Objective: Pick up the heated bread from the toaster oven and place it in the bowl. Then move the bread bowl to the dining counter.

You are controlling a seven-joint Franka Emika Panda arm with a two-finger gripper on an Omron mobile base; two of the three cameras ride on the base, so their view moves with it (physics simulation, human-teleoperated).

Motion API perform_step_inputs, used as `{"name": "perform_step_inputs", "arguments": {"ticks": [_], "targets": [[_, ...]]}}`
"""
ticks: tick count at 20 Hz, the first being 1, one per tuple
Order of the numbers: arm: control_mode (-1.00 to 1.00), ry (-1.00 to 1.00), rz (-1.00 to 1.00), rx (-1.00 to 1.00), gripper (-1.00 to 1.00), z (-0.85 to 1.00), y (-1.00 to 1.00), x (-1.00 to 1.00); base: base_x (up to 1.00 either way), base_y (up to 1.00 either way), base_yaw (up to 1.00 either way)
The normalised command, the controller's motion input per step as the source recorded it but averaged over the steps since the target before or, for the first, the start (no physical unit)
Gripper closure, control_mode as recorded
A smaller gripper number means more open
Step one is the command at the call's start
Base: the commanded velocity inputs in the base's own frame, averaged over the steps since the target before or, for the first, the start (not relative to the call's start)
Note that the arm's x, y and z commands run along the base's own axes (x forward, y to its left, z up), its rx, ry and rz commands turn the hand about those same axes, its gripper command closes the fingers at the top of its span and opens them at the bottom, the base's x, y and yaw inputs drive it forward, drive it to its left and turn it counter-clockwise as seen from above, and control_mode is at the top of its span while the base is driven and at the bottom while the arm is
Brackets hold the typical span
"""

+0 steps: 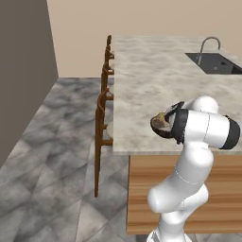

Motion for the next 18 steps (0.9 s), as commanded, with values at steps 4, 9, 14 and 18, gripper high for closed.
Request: {"name": "perform_step_inputs", "arguments": {"ticks": [4,9,14,18], "targets": [[-1.0,0.0,-0.06,-0.04,1.0,-0.26,0.0,0.67,0.0,0.0,0.0],[-1.0,0.01,-0.09,0.0,-1.0,0.27,0.04,0.14,0.0,0.0,0.0],[-1.0,-0.17,-0.04,-0.03,-1.0,0.99,0.11,-0.47,0.0,0.0,0.0],[-1.0,-0.34,0.0,-0.14,-1.0,1.0,0.39,-0.85,0.0,0.0,0.0]]}}
